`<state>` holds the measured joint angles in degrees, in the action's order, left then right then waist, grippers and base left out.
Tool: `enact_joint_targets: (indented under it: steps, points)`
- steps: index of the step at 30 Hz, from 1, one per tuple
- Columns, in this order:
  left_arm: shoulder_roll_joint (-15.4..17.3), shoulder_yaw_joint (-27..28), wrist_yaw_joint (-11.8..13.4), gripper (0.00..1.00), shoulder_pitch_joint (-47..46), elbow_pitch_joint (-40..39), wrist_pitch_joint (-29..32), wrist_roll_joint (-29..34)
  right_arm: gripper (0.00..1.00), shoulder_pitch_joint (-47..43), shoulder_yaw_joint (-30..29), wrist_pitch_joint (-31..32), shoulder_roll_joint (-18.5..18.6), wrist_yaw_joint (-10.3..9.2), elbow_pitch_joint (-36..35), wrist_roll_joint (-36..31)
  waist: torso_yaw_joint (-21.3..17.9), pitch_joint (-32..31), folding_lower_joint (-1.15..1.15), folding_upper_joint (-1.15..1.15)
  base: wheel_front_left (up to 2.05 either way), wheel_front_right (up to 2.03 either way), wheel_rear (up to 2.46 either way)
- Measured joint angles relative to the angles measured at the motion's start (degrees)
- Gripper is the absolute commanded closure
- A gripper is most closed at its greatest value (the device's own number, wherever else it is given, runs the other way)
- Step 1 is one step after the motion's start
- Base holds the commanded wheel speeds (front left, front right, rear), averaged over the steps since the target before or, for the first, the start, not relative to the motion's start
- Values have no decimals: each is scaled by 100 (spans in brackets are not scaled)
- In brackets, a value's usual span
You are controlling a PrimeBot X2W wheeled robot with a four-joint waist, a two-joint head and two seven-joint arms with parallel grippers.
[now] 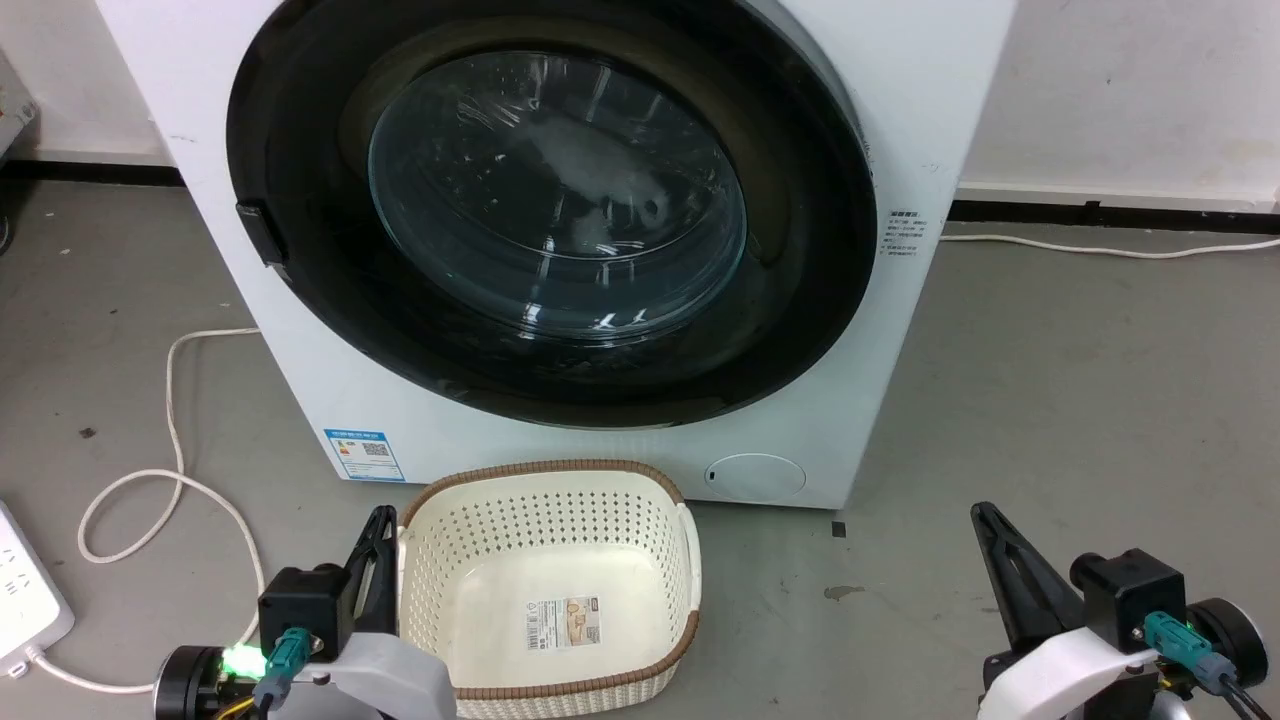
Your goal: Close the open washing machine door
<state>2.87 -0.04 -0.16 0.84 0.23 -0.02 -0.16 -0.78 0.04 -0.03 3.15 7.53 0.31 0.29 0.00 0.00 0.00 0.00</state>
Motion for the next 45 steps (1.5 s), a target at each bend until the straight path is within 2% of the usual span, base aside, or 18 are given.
enact_joint_targets:
  steps: [45]
  points:
    - [0,0,0,100,-1,0,0,0,100,0,-1,0,0,0,-1,0,0,0,0,0,0,0,0]
